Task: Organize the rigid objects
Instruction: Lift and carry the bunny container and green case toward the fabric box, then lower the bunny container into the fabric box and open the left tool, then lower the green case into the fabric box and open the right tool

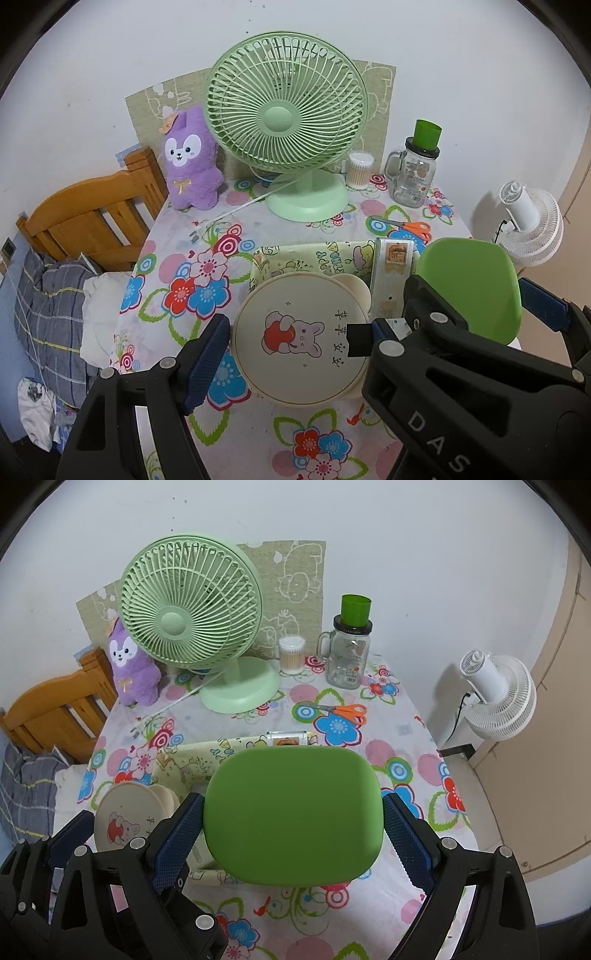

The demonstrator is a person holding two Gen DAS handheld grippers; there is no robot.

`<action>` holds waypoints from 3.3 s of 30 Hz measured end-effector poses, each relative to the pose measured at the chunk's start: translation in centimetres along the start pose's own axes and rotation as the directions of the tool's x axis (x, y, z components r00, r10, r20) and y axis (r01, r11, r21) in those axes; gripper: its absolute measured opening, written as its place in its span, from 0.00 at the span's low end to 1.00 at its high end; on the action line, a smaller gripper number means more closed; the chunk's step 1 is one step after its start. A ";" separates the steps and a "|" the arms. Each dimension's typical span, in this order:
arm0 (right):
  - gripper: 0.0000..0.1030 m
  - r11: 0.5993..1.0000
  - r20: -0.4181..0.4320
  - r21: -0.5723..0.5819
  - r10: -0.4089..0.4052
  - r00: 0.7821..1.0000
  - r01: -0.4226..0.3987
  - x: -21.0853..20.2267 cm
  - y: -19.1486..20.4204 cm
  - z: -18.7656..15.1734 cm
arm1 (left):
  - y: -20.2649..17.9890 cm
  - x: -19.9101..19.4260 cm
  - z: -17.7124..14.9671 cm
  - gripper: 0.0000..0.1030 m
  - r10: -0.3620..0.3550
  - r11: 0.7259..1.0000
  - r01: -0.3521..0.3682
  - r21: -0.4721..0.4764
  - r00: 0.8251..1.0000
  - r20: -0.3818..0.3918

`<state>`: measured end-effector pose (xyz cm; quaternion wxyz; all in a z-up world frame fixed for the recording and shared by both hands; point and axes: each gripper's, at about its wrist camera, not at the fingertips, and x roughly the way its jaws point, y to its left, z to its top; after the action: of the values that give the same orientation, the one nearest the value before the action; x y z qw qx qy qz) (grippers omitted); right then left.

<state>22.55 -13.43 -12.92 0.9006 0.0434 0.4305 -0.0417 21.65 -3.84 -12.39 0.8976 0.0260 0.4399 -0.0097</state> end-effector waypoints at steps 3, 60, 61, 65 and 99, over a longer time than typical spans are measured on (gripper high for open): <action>0.93 1.000 -0.005 -0.002 -0.001 1.000 0.001 0.6 0.0 0.4 | 0.0 0.6 0.3 0.77 0.000 1.000 0.000 -0.001 1.000 -0.006; 0.93 0.998 -0.112 0.021 0.060 0.992 -0.058 8.8 1.4 1.2 | 1.0 8.1 1.4 0.87 0.032 0.999 -0.031 0.016 0.995 -0.097; 0.93 0.998 -0.114 0.020 0.063 0.991 -0.061 8.8 1.5 1.1 | 1.1 8.1 1.3 0.87 0.035 0.999 -0.033 0.019 0.995 -0.097; 0.93 0.998 -0.128 0.010 0.065 0.990 -0.064 9.3 2.4 0.7 | 1.8 8.3 1.1 0.88 0.032 0.999 -0.029 0.024 0.992 -0.122; 0.99 0.992 -0.193 0.044 0.128 0.973 -0.122 11.6 3.2 -1.2 | 2.6 9.8 -0.6 0.88 0.045 0.999 -0.044 0.010 0.980 -0.192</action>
<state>29.20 -10.57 -22.60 0.8540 0.0888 0.5126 0.0126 27.26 -1.16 -20.37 0.8508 0.0393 0.5238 0.0115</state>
